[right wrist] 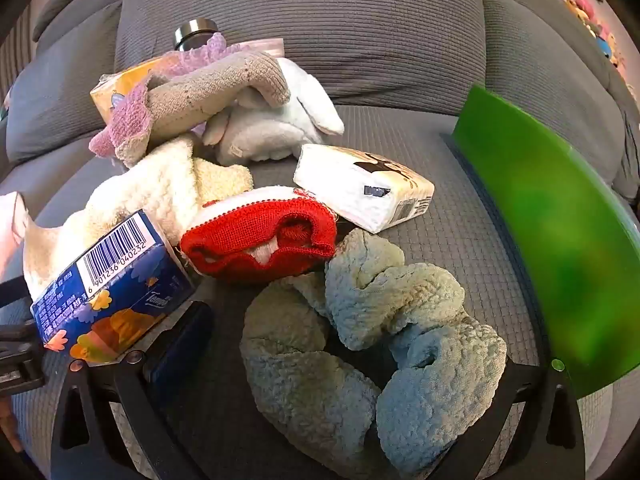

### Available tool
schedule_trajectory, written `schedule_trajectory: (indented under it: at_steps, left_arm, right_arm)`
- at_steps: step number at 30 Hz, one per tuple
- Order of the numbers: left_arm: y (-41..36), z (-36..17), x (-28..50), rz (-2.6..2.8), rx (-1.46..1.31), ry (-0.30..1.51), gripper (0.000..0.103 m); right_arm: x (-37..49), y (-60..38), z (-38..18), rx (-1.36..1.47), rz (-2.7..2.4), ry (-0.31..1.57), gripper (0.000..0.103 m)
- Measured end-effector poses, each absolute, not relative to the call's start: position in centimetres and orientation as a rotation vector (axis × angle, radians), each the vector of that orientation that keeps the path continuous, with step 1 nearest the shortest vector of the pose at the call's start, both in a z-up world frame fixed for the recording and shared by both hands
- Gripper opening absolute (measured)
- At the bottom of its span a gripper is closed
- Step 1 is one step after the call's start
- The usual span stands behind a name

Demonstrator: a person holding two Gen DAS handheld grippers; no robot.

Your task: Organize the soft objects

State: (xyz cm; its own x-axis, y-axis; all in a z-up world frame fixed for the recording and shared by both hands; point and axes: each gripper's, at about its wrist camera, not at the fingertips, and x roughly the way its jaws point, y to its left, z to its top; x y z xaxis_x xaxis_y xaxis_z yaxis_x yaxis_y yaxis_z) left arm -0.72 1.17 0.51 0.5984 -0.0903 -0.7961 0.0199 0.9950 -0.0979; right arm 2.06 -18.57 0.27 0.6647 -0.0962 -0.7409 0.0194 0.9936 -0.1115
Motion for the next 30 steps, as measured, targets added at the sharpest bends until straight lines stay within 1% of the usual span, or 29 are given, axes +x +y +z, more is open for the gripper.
schedule_trajectory:
  at_steps: [5,10,15,17,21,24,27,30]
  left_arm:
    - [1.4,2.2,-3.5,-0.119,-0.175,0.866,0.101]
    - [1.1,3.6,-4.3,-0.178,-0.218,0.813,0.101]
    - [1.1,3.5,-4.2,-0.176,-0.223,0.799,0.101]
    - [1.0,3.6,-4.1,-0.168,-0.233,0.807,0.101]
    - [1.0,4.4,-3.8,-0.16,-0.244,0.831,0.096]
    - [1.0,6.3,-2.6,-0.191,-0.233,0.847,0.094]
    - [1.2,8.2,-1.9,-0.214,-0.249,0.845,0.094]
    - [1.2,9.6,-0.9,-0.17,-0.204,0.834,0.094]
  right_arm:
    - [2.1,-18.5,0.3,-0.103,-0.068,0.847,0.103]
    - [2.9,-18.2,0.6,-0.11,-0.07,0.878,0.103]
    - [2.2,-18.5,1.6,-0.043,-0.039,0.915,0.103]
    - [1.5,-18.7,2.9,-0.022,0.001,0.894,0.103]
    - [-0.1,-18.7,6.9,-0.002,0.058,0.828,0.103]
    - [-0.1,-18.6,10.1,-0.018,0.062,0.818,0.103]
    - [0.8,-17.8,13.3,-0.025,0.108,0.8,0.103]
    - [1.8,-17.0,14.7,-0.021,0.168,0.788,0.103]
